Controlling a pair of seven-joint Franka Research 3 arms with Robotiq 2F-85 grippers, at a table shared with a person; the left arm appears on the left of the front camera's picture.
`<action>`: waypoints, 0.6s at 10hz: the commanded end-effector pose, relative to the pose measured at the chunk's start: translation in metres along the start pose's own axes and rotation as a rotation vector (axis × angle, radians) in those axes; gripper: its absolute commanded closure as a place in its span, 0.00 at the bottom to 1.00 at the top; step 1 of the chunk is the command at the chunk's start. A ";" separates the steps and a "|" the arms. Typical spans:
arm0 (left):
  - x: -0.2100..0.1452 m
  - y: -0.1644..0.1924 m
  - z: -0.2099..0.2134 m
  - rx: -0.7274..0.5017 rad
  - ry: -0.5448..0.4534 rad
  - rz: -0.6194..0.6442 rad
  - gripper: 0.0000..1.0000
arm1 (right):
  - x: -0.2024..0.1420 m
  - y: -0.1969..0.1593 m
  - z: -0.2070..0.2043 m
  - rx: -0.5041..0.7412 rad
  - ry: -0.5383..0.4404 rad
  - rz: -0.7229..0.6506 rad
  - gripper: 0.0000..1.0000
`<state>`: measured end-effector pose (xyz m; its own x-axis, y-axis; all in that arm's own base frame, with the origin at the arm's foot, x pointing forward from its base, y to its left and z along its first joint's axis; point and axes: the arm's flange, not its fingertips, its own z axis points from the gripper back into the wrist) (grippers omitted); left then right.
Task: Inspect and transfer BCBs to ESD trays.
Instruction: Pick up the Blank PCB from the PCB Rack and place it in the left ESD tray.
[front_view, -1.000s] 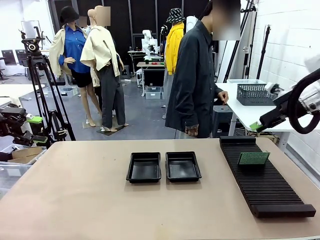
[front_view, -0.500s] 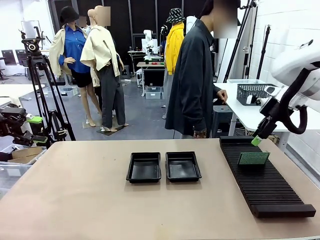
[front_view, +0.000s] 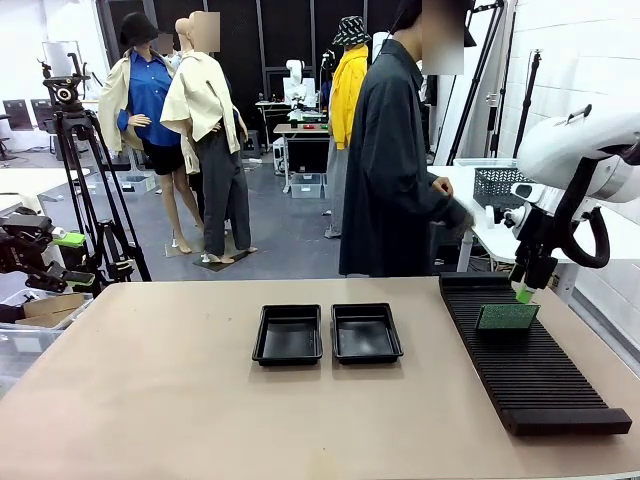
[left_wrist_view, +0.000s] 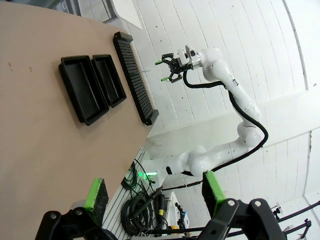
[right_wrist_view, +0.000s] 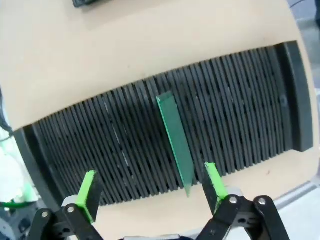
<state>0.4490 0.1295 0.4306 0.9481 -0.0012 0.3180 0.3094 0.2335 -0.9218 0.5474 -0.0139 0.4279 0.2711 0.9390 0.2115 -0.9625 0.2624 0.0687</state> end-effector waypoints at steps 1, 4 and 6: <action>0.000 0.000 0.001 0.006 -0.010 -0.002 0.00 | 0.005 -0.014 0.006 0.026 0.053 0.038 0.00; 0.000 0.000 0.001 0.006 -0.010 -0.002 0.00 | 0.006 -0.013 0.002 0.045 0.102 0.137 0.00; 0.000 0.000 0.001 0.006 -0.010 -0.002 0.00 | 0.007 -0.011 -0.008 0.032 0.100 0.203 0.00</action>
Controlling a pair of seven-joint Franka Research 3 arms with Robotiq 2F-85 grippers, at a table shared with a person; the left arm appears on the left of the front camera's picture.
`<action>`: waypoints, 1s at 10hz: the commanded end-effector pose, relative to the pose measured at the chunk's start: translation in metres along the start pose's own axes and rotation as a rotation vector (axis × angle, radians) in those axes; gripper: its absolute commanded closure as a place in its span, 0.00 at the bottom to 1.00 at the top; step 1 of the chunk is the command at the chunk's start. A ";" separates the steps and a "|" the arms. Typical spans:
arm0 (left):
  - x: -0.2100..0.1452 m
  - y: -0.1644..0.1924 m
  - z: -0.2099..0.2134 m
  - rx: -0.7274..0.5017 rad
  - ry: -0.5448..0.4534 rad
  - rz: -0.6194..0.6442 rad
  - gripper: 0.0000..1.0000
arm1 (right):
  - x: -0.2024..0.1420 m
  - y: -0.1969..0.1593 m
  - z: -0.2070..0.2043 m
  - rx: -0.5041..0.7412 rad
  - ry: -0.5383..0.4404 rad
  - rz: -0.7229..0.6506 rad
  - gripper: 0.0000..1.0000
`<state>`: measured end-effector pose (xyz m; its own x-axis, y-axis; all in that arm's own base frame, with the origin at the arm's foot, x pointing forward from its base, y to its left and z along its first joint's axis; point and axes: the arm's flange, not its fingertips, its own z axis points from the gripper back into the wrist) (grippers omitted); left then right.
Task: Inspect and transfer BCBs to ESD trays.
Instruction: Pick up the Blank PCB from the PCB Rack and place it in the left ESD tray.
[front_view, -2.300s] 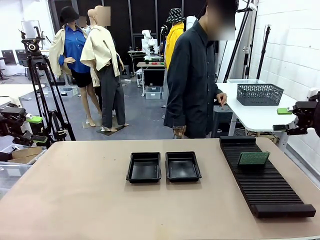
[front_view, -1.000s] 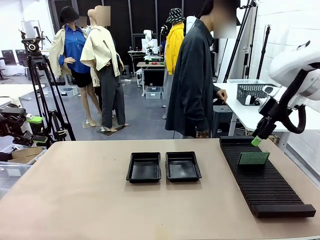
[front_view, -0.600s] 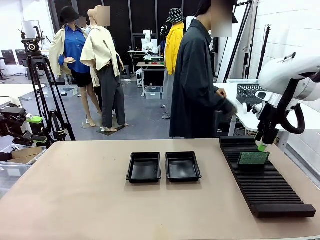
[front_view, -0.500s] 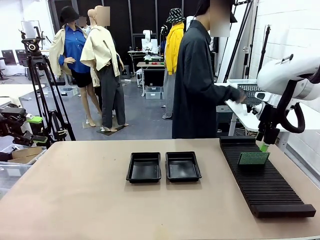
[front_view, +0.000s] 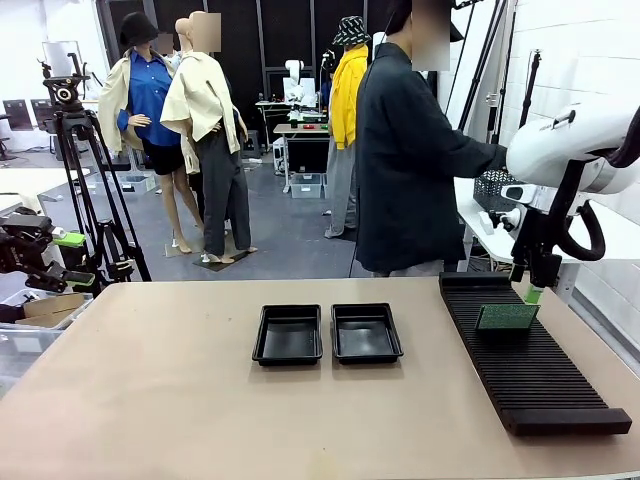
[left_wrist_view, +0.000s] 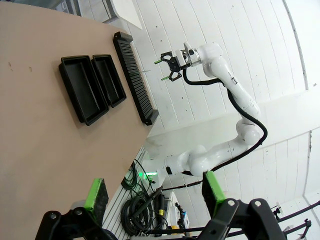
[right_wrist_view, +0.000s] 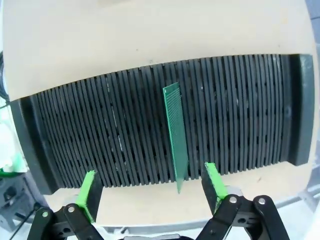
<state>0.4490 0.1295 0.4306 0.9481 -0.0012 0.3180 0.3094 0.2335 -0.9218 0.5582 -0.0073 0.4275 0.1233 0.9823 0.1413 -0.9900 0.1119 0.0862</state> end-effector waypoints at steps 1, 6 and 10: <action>0.000 0.000 0.001 0.006 -0.011 -0.002 0.00 | -0.001 -0.001 -0.012 -0.050 0.035 0.066 0.00; 0.000 0.000 0.001 0.006 -0.011 -0.002 0.00 | 0.003 -0.018 -0.048 -0.063 0.052 0.080 0.00; 0.000 0.000 0.001 0.006 -0.011 -0.002 0.00 | 0.006 -0.027 -0.055 -0.059 0.065 0.092 0.00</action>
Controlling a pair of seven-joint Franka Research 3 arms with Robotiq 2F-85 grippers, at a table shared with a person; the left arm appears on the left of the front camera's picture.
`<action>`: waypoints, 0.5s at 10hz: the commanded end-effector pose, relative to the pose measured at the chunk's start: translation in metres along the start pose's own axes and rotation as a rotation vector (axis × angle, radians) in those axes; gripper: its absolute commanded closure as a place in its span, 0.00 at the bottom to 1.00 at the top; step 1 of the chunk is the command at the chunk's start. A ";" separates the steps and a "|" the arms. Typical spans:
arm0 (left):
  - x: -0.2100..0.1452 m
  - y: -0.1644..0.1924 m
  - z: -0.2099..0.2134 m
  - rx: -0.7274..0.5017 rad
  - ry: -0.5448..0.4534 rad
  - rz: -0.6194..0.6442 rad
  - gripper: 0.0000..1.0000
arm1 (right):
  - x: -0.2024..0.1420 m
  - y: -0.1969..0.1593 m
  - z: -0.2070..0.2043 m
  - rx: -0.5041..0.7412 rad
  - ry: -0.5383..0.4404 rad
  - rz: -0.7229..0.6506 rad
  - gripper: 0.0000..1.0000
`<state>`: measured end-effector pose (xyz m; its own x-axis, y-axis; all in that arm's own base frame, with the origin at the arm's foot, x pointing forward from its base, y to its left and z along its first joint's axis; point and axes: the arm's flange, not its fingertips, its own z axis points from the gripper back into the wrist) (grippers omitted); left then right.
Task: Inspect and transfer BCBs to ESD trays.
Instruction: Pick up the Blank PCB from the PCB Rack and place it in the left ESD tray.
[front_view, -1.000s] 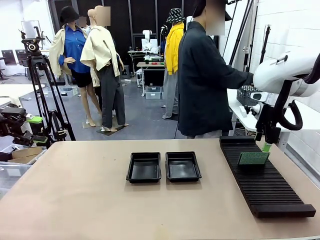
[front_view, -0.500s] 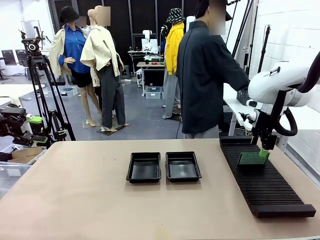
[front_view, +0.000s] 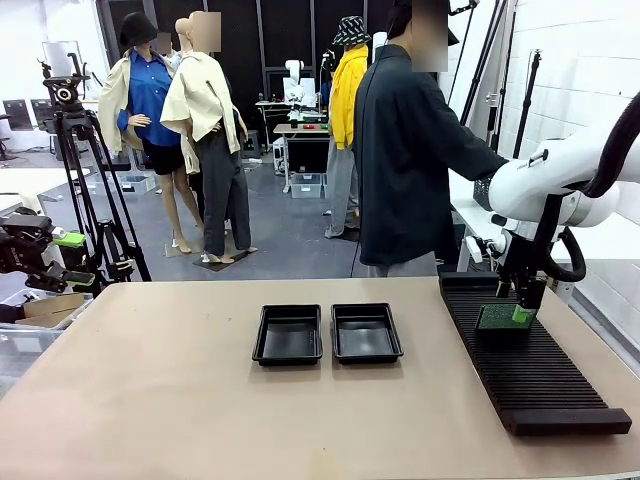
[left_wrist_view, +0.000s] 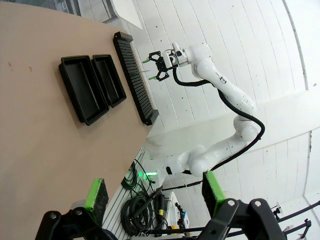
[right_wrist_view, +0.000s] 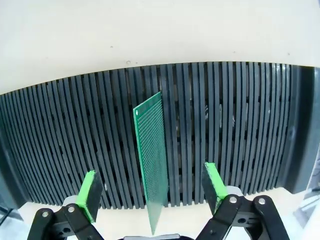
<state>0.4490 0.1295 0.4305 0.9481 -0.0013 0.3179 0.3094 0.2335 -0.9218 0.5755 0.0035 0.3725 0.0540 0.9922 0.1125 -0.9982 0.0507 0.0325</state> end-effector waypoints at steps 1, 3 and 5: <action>0.000 0.000 0.001 0.006 -0.011 -0.002 0.00 | 0.000 -0.008 -0.002 -0.009 0.033 0.021 0.00; 0.000 0.000 0.001 0.006 -0.011 -0.002 0.00 | 0.000 -0.012 -0.005 -0.002 0.038 0.011 0.09; 0.000 0.000 0.001 0.006 -0.011 -0.002 0.00 | -0.001 -0.013 -0.004 -0.009 0.033 0.006 0.33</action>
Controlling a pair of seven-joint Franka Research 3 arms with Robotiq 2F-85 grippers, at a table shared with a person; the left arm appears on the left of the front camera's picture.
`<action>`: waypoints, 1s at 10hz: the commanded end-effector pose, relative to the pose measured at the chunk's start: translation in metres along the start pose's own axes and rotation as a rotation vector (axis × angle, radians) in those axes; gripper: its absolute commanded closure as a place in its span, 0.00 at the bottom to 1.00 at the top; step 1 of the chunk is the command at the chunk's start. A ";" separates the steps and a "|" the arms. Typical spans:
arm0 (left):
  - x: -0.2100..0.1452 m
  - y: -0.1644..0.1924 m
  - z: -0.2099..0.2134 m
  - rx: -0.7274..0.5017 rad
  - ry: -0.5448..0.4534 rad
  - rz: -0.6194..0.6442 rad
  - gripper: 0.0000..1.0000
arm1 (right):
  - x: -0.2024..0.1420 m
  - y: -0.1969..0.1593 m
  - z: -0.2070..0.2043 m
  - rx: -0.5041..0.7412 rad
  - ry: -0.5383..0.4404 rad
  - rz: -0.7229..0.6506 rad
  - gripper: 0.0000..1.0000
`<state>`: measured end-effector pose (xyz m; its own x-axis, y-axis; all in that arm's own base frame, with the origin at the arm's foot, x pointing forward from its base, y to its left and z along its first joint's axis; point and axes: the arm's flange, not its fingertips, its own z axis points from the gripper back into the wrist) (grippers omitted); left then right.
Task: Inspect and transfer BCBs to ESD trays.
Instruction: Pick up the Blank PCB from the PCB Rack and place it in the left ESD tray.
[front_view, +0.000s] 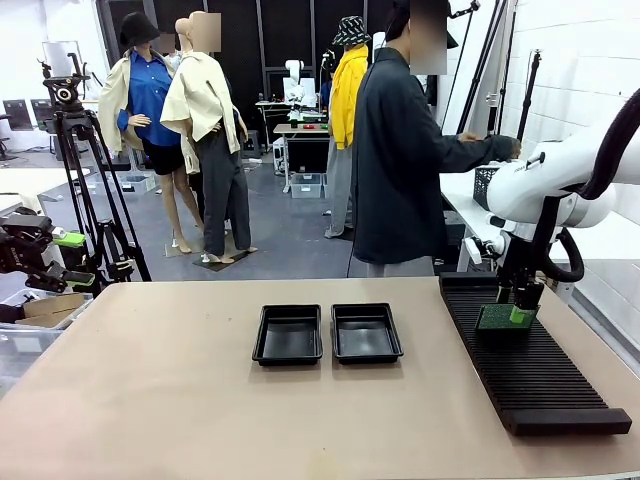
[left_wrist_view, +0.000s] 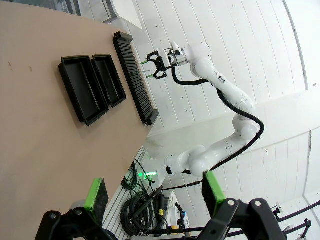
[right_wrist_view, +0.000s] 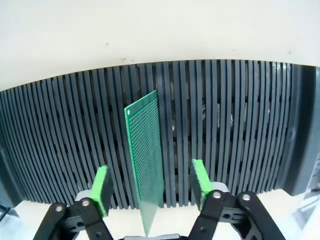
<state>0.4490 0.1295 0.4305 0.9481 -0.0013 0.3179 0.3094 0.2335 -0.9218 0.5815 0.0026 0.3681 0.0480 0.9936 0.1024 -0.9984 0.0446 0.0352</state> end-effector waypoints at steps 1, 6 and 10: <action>0.000 0.000 0.001 0.006 -0.011 -0.002 0.00 | 0.000 -0.006 0.001 -0.013 0.023 -0.003 0.45; 0.000 0.000 0.001 0.006 -0.011 -0.002 0.00 | -0.001 -0.010 0.002 -0.011 0.025 -0.013 1.00; 0.000 0.000 0.001 0.006 -0.011 -0.002 0.00 | -0.002 -0.012 0.003 0.023 0.018 -0.028 1.00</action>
<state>0.4490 0.1295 0.4305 0.9481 -0.0013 0.3179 0.3094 0.2335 -0.9218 0.5888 -0.0014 0.3702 0.0576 0.9930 0.1032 -0.9981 0.0549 0.0285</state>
